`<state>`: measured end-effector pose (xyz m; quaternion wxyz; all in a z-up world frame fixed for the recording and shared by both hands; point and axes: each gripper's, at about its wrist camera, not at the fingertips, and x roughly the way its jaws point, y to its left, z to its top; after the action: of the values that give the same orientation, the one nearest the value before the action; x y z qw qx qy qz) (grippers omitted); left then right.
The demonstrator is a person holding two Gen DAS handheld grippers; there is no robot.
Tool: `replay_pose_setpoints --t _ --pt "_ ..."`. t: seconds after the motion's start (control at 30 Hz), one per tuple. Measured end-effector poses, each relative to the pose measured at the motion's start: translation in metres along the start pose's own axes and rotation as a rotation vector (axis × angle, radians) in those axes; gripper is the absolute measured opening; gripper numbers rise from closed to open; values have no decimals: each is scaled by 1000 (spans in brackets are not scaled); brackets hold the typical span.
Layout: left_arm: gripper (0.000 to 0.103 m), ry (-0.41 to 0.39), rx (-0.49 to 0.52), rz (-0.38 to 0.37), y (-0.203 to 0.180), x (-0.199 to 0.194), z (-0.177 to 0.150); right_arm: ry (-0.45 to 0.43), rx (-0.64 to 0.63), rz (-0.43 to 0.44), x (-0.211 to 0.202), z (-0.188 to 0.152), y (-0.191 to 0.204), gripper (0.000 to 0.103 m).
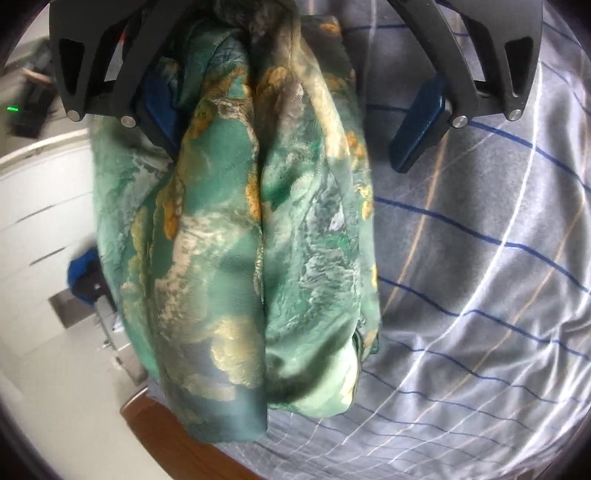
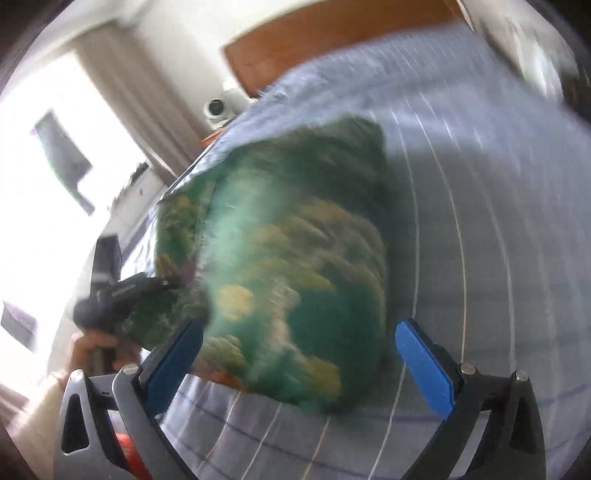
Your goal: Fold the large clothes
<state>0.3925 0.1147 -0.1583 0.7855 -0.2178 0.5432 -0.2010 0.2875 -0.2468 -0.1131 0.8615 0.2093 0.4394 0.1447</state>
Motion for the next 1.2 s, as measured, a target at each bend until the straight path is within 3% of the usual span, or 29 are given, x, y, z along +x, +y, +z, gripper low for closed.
replay_pose_setpoints --t 0.07,0.2,0.4,0.7,0.9,1.2 --pt "103 14 14 -23 -4 -7 5 37 78 33 7 -2 -23 103" --pt "103 29 102 11 -20 -16 31 69 201 158 14 9 -59 103" --pt "103 97 117 3 -27 -5 57 146 249 278 34 47 -77 103" --pt "103 112 102 -63 -15 -13 46 212 189 320 45 61 -79 103" --pt "103 121 61 -94 -3 -21 37 290 176 304 60 60 -87 103" --pt "103 -39 159 -107 -33 -84 6 189 150 301 22 49 -93 103"
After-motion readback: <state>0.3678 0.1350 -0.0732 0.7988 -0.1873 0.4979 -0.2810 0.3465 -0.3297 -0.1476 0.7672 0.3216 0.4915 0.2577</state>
